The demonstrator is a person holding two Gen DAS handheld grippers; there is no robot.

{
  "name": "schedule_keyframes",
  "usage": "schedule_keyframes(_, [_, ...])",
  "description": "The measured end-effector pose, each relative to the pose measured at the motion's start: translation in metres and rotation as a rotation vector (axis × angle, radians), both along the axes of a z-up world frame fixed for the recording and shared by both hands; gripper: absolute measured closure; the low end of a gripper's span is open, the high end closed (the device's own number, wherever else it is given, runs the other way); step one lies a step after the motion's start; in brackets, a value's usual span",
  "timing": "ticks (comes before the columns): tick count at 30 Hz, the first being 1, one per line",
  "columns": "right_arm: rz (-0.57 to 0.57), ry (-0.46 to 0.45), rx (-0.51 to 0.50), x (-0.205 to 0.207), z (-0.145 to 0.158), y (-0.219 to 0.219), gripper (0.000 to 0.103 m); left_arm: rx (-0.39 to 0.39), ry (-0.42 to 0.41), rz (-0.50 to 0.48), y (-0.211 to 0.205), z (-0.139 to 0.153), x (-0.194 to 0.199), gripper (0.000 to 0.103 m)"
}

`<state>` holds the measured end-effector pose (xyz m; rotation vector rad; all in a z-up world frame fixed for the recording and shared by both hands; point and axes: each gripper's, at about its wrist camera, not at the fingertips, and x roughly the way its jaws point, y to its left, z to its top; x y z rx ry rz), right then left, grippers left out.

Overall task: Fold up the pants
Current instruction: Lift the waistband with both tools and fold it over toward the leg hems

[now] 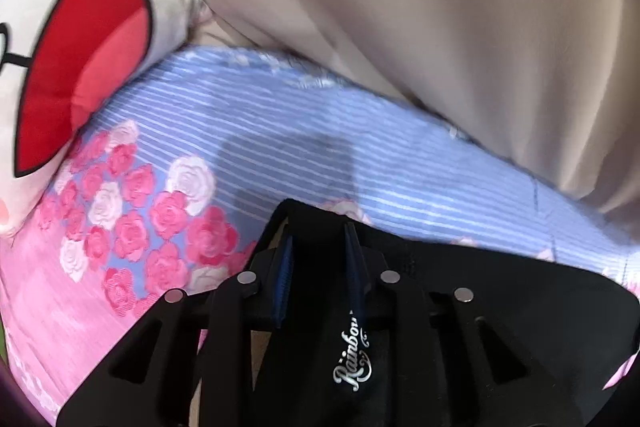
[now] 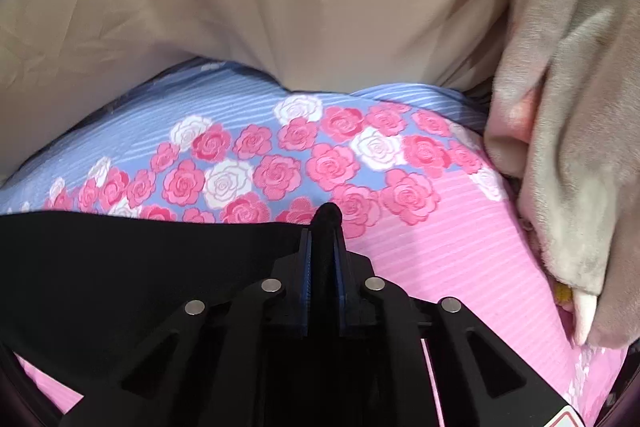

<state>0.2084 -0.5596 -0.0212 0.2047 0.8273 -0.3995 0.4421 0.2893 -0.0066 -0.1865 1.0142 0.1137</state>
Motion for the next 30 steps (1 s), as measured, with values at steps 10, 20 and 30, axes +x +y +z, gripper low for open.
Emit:
schedule_keyframes(10, [0.02,-0.105,-0.003,-0.038,0.04,0.01,0.096,-0.037,-0.174,-0.02,-0.006,0.083,-0.073,0.08])
schedule_keyframes(20, [0.132,-0.235,-0.036,-0.14,0.096,0.04,0.096,0.01,-0.238,-0.117,-0.008,0.125,-0.23,0.08])
schedule_keyframes(30, [0.138,-0.142,0.009,-0.223,0.043,0.051,0.095,-0.055,-0.138,-0.072,0.02,0.055,-0.328,0.077])
